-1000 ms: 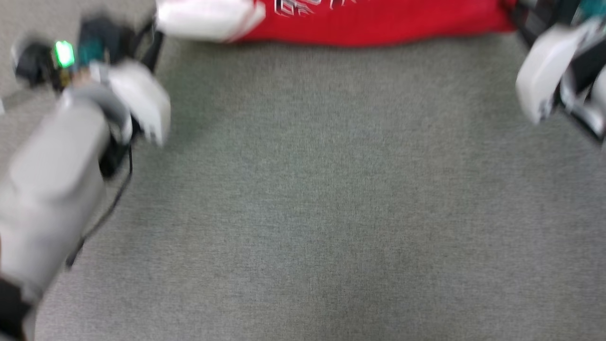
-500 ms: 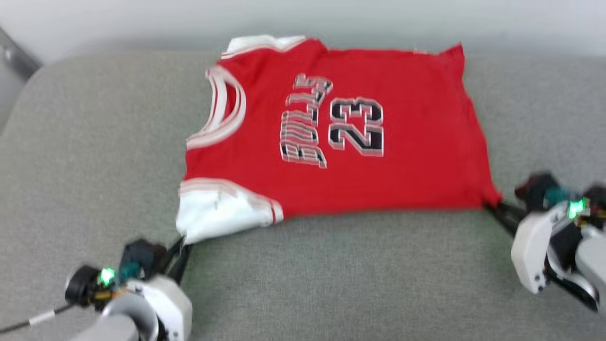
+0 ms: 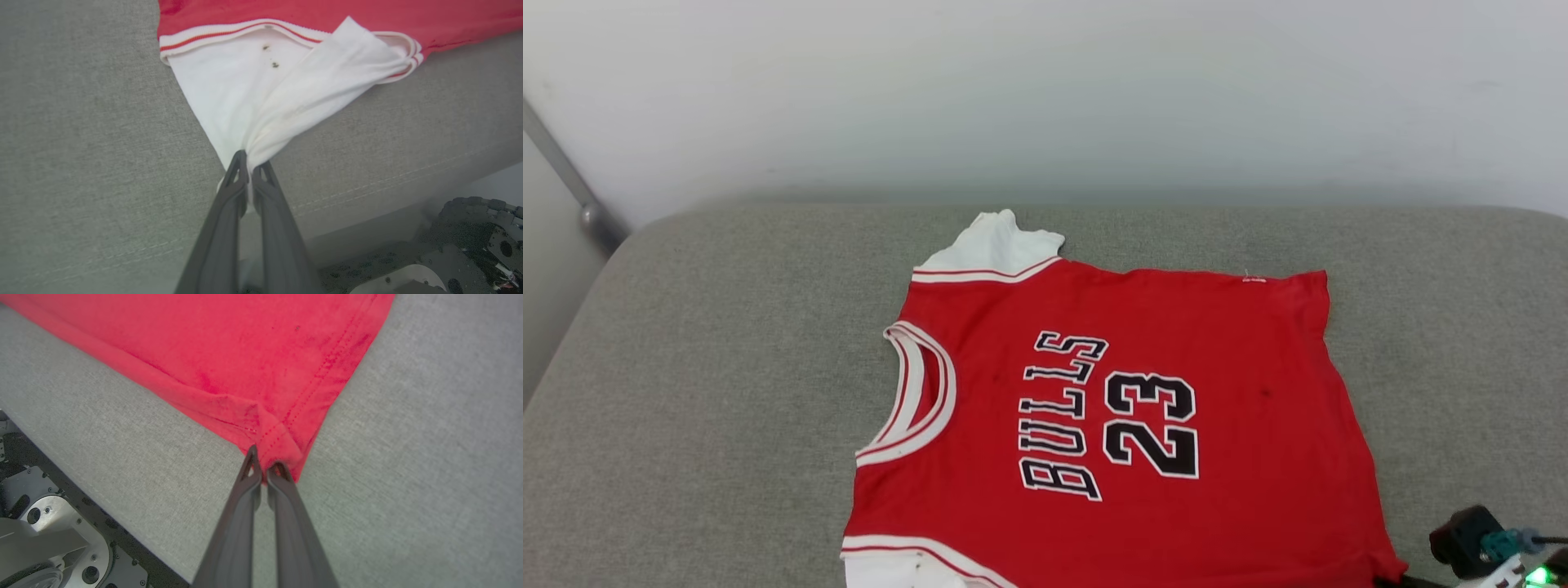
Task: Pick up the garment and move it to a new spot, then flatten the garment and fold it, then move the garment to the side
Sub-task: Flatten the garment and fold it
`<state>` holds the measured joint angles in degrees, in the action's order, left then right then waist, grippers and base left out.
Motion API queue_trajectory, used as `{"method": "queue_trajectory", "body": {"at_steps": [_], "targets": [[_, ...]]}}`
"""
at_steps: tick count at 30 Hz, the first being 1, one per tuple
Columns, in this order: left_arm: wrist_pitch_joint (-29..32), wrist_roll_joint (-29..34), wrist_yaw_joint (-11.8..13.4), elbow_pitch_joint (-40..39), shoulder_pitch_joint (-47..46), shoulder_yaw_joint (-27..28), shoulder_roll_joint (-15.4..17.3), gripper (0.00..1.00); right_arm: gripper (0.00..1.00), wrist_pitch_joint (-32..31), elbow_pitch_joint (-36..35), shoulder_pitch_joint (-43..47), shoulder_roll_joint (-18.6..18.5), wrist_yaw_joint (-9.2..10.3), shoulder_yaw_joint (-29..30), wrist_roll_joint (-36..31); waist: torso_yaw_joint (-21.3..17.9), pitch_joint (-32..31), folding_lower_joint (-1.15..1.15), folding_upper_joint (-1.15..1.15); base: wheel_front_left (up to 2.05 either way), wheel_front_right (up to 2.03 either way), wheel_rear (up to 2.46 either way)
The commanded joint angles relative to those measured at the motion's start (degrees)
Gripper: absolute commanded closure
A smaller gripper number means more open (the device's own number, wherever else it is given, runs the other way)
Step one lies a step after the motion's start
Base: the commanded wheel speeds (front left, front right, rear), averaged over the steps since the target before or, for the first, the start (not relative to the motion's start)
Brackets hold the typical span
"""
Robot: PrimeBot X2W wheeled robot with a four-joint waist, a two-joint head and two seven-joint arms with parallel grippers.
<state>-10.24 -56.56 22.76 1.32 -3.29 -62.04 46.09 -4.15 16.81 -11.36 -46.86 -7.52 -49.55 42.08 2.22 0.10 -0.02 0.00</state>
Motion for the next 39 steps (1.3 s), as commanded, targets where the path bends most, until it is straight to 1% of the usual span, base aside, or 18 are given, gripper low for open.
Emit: {"method": "queue_trajectory", "body": {"at_steps": [1,4,9,13,15,18,23,27,32,36,39], "targets": [[-0.07,-0.34,0.38,-0.21,0.79,0.13,0.32,1.0,1.0,-0.4,-0.48,1.51,-0.32,0.06,0.85,-0.33,-0.22,-0.93,0.02,0.0,0.0,0.0,0.0],[0.6,-0.68,0.85,-1.02,2.96,-1.08,0.89,1.0,1.0,-1.97,-2.9,7.06,-0.01,0.06,4.7,-1.32,-0.31,-1.49,0.02,0.0,0.0,0.0,0.0],[2.07,-1.04,0.38,-2.03,4.24,-2.52,1.08,1.0,1.0,-5.07,-6.91,14.12,1.42,0.06,11.09,-3.8,-0.37,-1.89,0.02,0.0,0.0,0.0,0.0],[2.31,-0.21,0.09,-1.93,2.34,-2.46,0.66,1.0,1.0,-7.43,-9.62,17.05,2.79,0.06,16.47,-6.03,-0.14,-1.76,0.02,0.0,0.0,0.0,0.0],[2.54,0.74,-0.36,-1.59,0.77,-2.45,0.91,1.0,1.0,-7.93,-10.95,17.9,3.52,0.06,19.04,-8.16,0.1,-1.56,0.02,0.0,0.0,0.0,0.0],[3.17,2.75,-1.06,-1.03,-2.45,-2.18,1.49,1.0,1.0,-8.97,-13.2,19.13,5.27,0.05,22.57,-9.65,0.36,-1.19,0.02,0.0,0.0,0.0,0.0],[6.15,6.74,-3.7,-0.23,-10.14,-2.32,2.07,1.0,1.0,-10.79,-16.62,19.52,6.97,0.05,27.4,-11.91,0.4,-0.33,0.02,0.0,0.0,0.0,0.0],[9.23,9.39,-6.18,0.69,-16.87,-2.33,1.39,1.0,1.0,-12.17,-19.04,17.76,7.63,0.05,29.67,-12.9,-0.41,1.13,0.02,0.0,0.0,0.0,0.0],[12.14,12.09,-9.46,3.18,-24.72,-1.81,0.76,1.0,1.0,-13.75,-20.21,13.05,7.83,0.05,30.1,-13.34,-2.08,4.75,0.02,0.0,0.0,0.0,0.0],[13.74,13.62,-12.37,6.29,-30.36,-1.49,0.02,1.0,1.0,-13.95,-18.72,8.79,7.92,0.06,29.21,-13.45,-2.88,7.9,0.02,0.0,0.0,0.0,0.0],[14.65,14.25,-14.6,8.83,-33.56,-1.64,-1.16,1.0,1.0,-14.38,-16.75,5.54,7.81,0.06,28.14,-13.29,-3.29,10.15,0.02,0.0,0.0,0.0,0.0]]}}
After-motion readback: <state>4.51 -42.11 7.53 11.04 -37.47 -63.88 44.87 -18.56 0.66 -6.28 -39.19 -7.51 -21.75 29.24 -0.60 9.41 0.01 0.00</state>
